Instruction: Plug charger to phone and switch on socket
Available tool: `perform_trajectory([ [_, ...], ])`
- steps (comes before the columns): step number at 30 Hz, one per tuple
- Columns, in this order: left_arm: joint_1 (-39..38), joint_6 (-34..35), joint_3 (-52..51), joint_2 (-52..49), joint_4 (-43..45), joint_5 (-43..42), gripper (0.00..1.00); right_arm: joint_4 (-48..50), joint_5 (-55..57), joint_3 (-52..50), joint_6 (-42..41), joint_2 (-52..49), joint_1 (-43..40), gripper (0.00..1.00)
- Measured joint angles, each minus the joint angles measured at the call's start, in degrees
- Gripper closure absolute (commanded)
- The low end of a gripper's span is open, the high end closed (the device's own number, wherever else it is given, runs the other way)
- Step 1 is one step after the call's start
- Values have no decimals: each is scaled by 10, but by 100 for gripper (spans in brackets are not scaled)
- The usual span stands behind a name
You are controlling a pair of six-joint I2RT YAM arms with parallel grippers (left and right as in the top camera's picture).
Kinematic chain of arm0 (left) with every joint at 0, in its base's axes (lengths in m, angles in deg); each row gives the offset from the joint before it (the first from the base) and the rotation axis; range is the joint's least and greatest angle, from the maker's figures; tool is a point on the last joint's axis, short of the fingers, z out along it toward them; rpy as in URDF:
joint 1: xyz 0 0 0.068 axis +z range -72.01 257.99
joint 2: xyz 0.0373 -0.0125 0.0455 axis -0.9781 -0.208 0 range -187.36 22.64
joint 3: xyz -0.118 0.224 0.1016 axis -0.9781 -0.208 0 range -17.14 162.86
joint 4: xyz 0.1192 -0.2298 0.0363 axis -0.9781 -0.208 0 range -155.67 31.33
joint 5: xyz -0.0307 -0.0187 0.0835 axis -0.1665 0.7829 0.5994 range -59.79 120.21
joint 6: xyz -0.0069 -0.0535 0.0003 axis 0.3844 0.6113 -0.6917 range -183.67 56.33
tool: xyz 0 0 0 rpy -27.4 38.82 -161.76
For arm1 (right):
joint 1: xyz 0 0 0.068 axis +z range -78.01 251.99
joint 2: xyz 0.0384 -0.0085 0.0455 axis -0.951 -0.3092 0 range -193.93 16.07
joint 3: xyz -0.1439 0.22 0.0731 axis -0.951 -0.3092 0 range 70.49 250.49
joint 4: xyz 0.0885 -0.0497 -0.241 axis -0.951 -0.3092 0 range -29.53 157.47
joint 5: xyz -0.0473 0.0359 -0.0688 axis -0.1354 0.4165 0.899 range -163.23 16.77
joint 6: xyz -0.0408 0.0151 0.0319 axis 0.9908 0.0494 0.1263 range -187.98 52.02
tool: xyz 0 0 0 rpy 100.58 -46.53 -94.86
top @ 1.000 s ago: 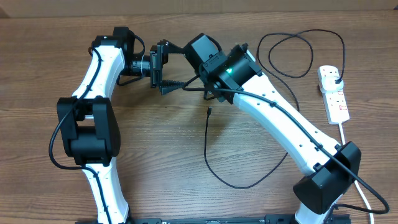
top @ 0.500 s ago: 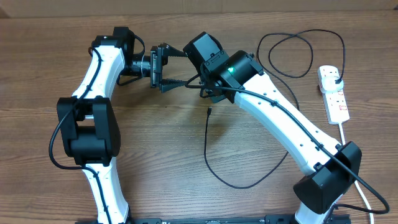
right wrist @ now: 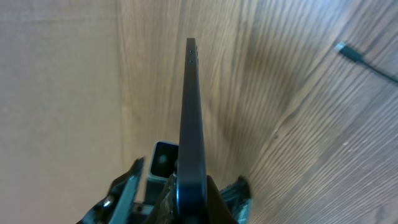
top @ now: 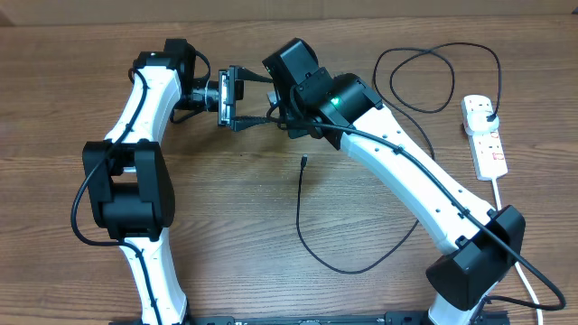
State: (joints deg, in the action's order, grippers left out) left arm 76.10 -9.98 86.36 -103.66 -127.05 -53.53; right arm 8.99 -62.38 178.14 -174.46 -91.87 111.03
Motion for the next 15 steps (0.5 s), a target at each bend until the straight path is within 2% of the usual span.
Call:
perform_trajectory([
  [7,0,34,0,0,2,0,25,9,-25,0,-10,0,0,96],
  [10,0,59,1,0,50,1,29,9,-31,0,-18,0,0,96],
  [15,0,79,2,0,71,2,30,9,-32,0,-25,0,0,96],
])
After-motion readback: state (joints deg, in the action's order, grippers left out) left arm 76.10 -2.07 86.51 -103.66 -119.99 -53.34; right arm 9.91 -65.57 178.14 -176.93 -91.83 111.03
